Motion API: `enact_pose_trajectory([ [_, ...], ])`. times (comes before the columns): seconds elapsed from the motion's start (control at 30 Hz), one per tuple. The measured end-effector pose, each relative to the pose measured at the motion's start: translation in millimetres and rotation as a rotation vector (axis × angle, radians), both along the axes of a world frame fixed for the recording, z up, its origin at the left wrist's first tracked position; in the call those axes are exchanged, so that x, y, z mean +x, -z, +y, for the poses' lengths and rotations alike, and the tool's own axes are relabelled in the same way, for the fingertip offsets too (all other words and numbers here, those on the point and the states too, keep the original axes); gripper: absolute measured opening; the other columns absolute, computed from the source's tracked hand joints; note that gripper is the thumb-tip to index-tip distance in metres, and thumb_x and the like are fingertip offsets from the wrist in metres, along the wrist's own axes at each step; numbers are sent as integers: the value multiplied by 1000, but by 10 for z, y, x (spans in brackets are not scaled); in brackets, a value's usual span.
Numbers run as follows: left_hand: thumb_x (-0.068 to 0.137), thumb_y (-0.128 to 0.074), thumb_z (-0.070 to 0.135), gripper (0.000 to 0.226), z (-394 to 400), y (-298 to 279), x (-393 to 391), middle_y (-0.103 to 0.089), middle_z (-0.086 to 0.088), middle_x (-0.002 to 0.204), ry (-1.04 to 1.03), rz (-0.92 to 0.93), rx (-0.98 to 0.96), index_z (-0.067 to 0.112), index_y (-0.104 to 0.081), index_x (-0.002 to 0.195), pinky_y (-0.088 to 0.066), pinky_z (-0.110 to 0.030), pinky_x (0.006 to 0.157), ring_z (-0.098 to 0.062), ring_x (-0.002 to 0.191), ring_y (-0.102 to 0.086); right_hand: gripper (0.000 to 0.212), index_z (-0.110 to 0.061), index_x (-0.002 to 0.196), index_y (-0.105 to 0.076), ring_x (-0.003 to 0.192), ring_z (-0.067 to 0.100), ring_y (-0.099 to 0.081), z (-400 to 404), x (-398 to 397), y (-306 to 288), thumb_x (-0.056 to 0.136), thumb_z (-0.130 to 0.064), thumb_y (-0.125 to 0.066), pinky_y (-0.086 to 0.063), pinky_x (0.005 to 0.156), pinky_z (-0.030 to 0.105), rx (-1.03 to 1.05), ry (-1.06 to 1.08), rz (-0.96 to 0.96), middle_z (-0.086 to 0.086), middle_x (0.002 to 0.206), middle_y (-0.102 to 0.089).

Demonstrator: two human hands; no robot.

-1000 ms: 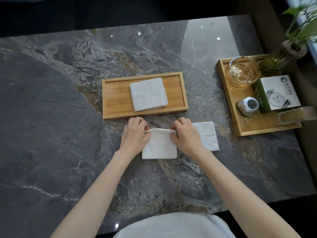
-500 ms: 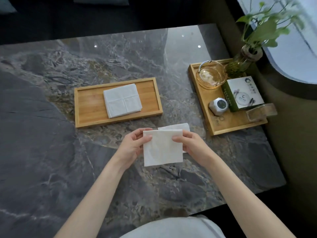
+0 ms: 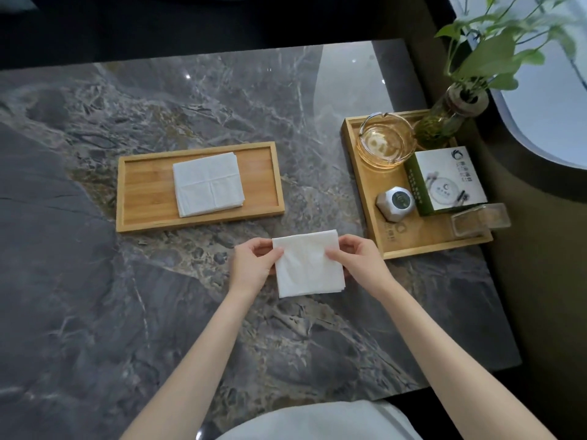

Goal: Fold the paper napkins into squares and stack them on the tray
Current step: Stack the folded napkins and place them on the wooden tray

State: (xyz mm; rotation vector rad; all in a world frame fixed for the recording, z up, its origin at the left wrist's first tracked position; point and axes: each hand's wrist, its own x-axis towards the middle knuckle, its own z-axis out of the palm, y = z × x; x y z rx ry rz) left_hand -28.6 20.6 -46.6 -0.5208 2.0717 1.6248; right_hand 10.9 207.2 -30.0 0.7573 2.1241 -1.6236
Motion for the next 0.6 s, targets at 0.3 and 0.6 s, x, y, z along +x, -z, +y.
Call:
enact_pose_trajectory([
  [0.3, 76, -66, 18, 11, 45, -4, 5, -70, -6, 78, 206, 223, -413, 10, -69, 84, -54, -41, 73, -20, 74, -64, 16, -4, 87, -61, 78, 25, -61, -75, -45, 78, 84, -19, -60, -50, 67, 38, 358, -154, 35, 10, 85, -66],
  [0.6, 81, -63, 25, 38, -27, 52, -44, -53, -7, 108, 448, 437, -548, 12, -56, 116, -46, -34, 80, -22, 97, -52, 39, -8, 125, -48, 103, 23, -53, -61, -68, 31, 89, -21, -53, -44, 77, 30, 660, -325, 279, 7, 116, -55],
])
